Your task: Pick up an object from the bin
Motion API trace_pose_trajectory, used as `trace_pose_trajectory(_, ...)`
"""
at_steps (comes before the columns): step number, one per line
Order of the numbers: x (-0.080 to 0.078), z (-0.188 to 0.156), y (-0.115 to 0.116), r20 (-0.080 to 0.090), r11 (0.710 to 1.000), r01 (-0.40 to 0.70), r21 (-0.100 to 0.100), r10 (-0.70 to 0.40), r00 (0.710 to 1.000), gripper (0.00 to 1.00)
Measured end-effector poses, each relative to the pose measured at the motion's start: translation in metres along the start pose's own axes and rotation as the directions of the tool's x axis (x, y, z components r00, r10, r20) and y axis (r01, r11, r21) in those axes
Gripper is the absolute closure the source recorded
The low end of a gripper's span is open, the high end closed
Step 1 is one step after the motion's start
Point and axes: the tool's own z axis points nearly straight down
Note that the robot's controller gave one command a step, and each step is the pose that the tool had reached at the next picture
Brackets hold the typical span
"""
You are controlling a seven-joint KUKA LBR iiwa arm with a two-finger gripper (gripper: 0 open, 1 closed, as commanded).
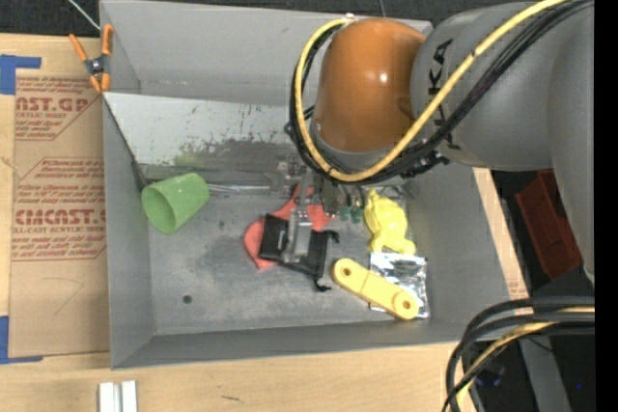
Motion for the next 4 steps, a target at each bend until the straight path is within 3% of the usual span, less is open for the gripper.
trace_pose_trajectory(1, -0.002, -0.005, -0.001, 0.008, 1.000, -0.002, -0.001, 0.002, 1.000, 0.00)
trace_pose_trajectory(2, 0.027, 0.037, -0.030, 0.005, 0.946, 0.324, 0.000, -0.323, 0.946, 0.00)
trace_pose_trajectory(3, 0.030, 0.045, -0.032, 0.004, 0.924, 0.382, 0.001, -0.382, 0.924, 0.00)
trace_pose_trajectory(4, 0.027, 0.073, -0.090, 0.005, 0.845, 0.535, 0.001, -0.535, 0.845, 0.00)
